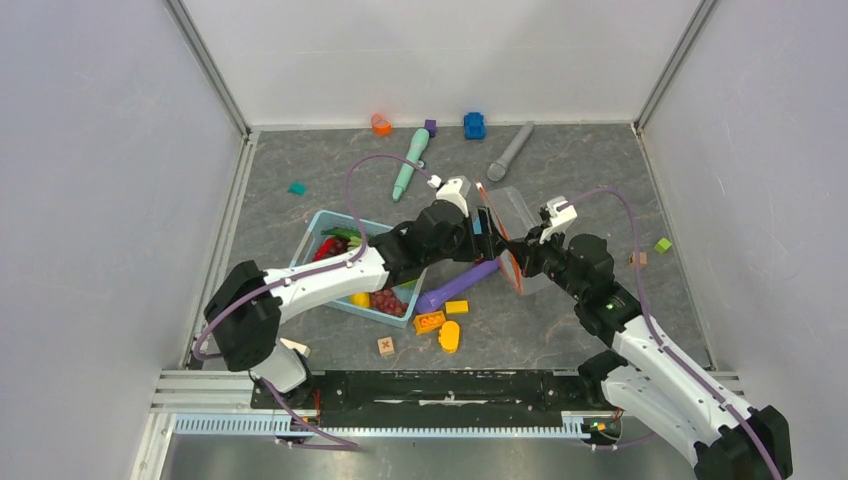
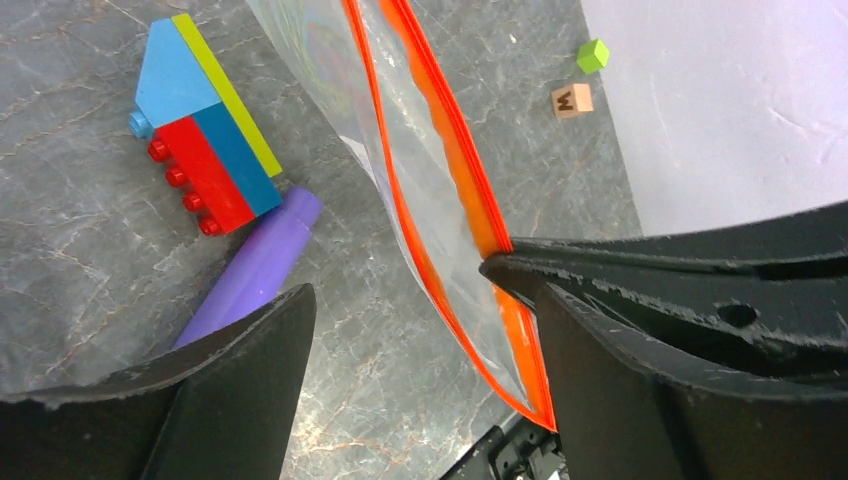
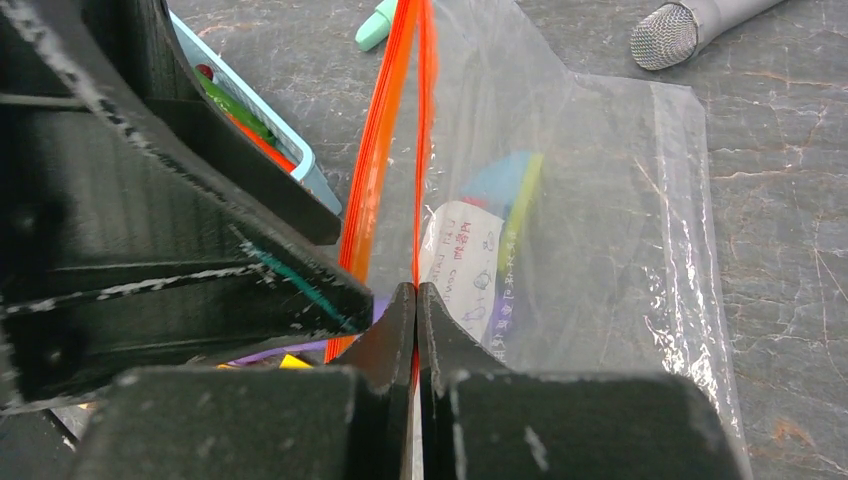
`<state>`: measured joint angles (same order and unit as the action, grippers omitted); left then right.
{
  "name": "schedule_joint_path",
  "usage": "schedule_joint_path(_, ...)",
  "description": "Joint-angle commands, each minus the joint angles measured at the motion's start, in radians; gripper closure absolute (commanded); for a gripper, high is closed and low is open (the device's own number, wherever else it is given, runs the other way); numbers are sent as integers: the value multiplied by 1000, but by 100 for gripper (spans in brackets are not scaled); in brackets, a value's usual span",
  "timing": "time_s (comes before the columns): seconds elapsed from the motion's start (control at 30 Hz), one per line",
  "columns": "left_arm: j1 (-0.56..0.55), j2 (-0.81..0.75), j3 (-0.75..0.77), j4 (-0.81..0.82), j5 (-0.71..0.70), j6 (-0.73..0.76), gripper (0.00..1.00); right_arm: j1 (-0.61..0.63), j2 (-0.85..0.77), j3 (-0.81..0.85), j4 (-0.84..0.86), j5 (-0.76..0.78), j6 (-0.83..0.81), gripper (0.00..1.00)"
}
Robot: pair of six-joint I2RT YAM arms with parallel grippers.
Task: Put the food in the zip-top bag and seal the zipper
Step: Open the zipper of the food storage bag at the center of the board.
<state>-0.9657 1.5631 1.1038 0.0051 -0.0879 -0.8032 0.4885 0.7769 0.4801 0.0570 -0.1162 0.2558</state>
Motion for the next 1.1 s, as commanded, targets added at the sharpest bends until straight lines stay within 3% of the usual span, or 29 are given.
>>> schedule_joint_path(0.0,-23,43,85,-84,-137,38,18,4,-28,17,-10,-6,-23,100)
schedule_joint_path(0.1,-35,58,100,-117,-166,39,24,4,-33,21,-22,12,-30,100)
schedule_joint_path(0.4,-46,100,128,-107,-183,32,29,5,-42,30,-27,-29,-26,100)
schedule_joint_path(0.47,-46,115,142,-105,-185,29,41,5,-49,29,-35,-18,-34,100)
schedule_joint_path(0.57,-48,125,159,-99,-193,33,73,5,-46,31,-53,32,-39,99)
schedule_joint_path(0.67,-48,132,182,-109,-178,48,95,5,-22,31,-79,55,-41,83)
schedule_joint_path(0.7,-49,133,187,-108,-164,52,98,6,-9,32,-79,55,-44,78)
schedule_joint_path(0.9,-80,122,194,-103,-142,70,98,5,94,63,-65,62,-56,47)
schedule_joint_path(1.07,-111,96,186,-102,-131,65,98,7,121,55,7,154,-32,38)
